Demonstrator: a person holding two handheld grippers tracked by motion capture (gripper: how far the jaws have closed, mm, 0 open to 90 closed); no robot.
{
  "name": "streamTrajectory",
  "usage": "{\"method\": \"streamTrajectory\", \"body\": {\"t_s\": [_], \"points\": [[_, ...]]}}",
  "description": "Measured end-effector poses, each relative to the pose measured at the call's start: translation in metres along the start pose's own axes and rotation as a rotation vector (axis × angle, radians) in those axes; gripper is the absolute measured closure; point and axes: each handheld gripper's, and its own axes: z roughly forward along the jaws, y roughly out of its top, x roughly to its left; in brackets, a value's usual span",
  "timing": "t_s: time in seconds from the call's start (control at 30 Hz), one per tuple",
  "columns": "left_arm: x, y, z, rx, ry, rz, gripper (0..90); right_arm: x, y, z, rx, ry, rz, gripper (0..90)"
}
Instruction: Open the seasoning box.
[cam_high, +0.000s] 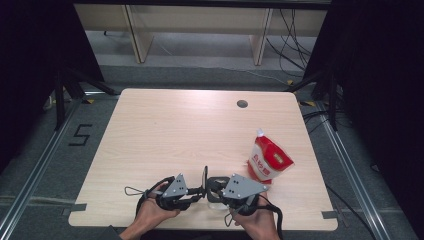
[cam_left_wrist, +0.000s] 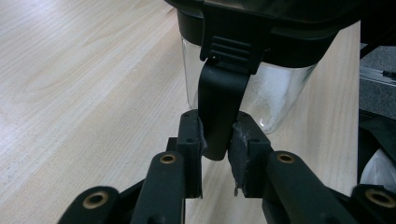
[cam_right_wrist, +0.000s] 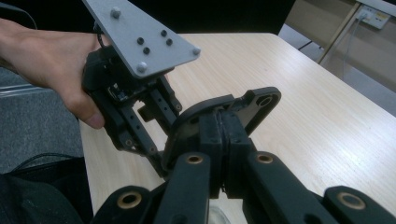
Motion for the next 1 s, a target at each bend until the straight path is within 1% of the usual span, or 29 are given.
{"method": "streamTrajectory", "body": {"t_s": [0.1, 0.13, 0.17, 0.2, 0.27, 0.33, 0.37, 0.4, 0.43, 0.47, 0.5, 0.53, 0.57, 0.6, 0.63, 0.67, 0.7, 0.73, 0.77, 0.8, 0.83, 0.87, 0.9, 0.93, 0.97, 1.0], "points": [[0.000, 0.000, 0.000, 0.004, 0.008, 0.001, 74.4, 0.001, 0.002, 0.003, 0.000, 0.003, -0.013, 89.7], [-0.001, 0.000, 0.001, -0.005, 0.003, -0.009, 74.4, 0.002, 0.003, 0.003, 0.004, 0.007, -0.006, 89.7], [-0.002, 0.000, 0.001, -0.011, 0.013, -0.012, 74.4, 0.002, 0.003, 0.004, 0.007, 0.011, -0.003, 89.7], [-0.002, 0.000, 0.001, -0.012, 0.012, -0.013, 74.4, 0.003, 0.004, 0.005, 0.007, 0.009, -0.013, 89.7], [-0.002, 0.000, 0.001, -0.012, 0.014, -0.014, 74.4, 0.003, 0.005, 0.006, 0.009, 0.010, -0.015, 89.7], [-0.003, 0.000, 0.001, -0.001, 0.013, -0.015, 74.4, 0.003, 0.005, 0.007, 0.007, 0.010, -0.014, 89.7], [-0.001, 0.001, 0.000, 0.000, 0.013, 0.008, 74.4, 0.004, 0.006, 0.008, 0.010, 0.012, -0.017, 89.7], [-0.003, 0.000, 0.001, -0.002, 0.014, -0.020, 74.4, 0.004, 0.006, 0.009, 0.006, 0.008, -0.024, 89.7], [-0.003, 0.000, 0.001, -0.002, 0.014, -0.020, 74.4, 0.004, 0.006, 0.009, 0.010, 0.014, -0.021, 89.6], [-0.003, 0.000, 0.001, -0.003, 0.015, -0.020, 74.4, 0.004, 0.006, 0.009, 0.007, 0.007, -0.010, 89.3], [-0.003, 0.000, 0.001, -0.003, 0.015, -0.020, 74.4, 0.004, 0.006, 0.009, 0.007, 0.007, -0.010, 89.3], [-0.002, 0.001, 0.000, -0.001, 0.014, 0.004, 74.3, 0.004, 0.006, 0.009, 0.006, 0.012, -0.019, 88.5], [-0.002, 0.001, 0.000, -0.001, 0.014, 0.004, 74.4, 0.004, 0.006, 0.009, 0.007, 0.010, -0.015, 88.2], [-0.003, 0.000, 0.001, -0.003, 0.015, -0.024, 74.4, 0.004, 0.006, 0.009, 0.007, 0.010, -0.015, 88.2], [-0.003, 0.000, 0.001, -0.011, 0.001, -0.031, 74.3, 0.002, 0.005, 0.008, 0.007, 0.005, -0.010, 87.4], [-0.003, 0.000, 0.001, -0.011, 0.001, -0.031, 74.3, 0.002, 0.005, 0.007, 0.003, 0.005, -0.008, 87.0], [-0.004, -0.001, 0.001, -0.015, 0.010, -0.033, 74.1, 0.001, 0.004, 0.005, 0.003, 0.003, -0.001, 86.2], [-0.002, -0.001, 0.000, -0.007, 0.010, -0.023, 73.9, -0.001, 0.003, 0.003, -0.001, -0.007, 0.004, 85.3], [-0.002, -0.001, 0.000, -0.007, 0.010, -0.023, 73.6, -0.001, 0.003, 0.003, -0.001, -0.007, 0.004, 85.3], [0.000, -0.001, 0.000, -0.011, -0.009, -0.026, 72.2, -0.005, 0.000, -0.001, -0.011, -0.013, 0.008, 83.6], [0.000, -0.001, 0.000, -0.011, -0.009, -0.026, 69.8, -0.005, 0.000, -0.001, -0.011, -0.013, 0.008, 83.6], [-0.001, -0.001, -0.001, -0.005, -0.008, -0.042, 66.2, -0.009, -0.004, -0.007, -0.020, -0.026, 0.019, 80.4], [-0.002, -0.001, -0.002, -0.007, -0.020, -0.024, 64.2, -0.011, -0.006, -0.009, -0.023, -0.032, 0.025, 77.9], [-0.002, -0.001, -0.002, -0.007, -0.020, -0.024, 61.7, -0.011, -0.006, -0.009, -0.023, -0.032, 0.025, 77.9], [-0.003, -0.001, -0.002, -0.006, -0.032, -0.016, 58.9, -0.016, -0.016, -0.017, -0.012, -0.055, 0.046, 72.9], [-0.003, -0.001, -0.002, -0.005, -0.028, -0.014, 54.9, -0.018, -0.020, -0.019, -0.015, -0.066, 0.054, 71.4]]}}
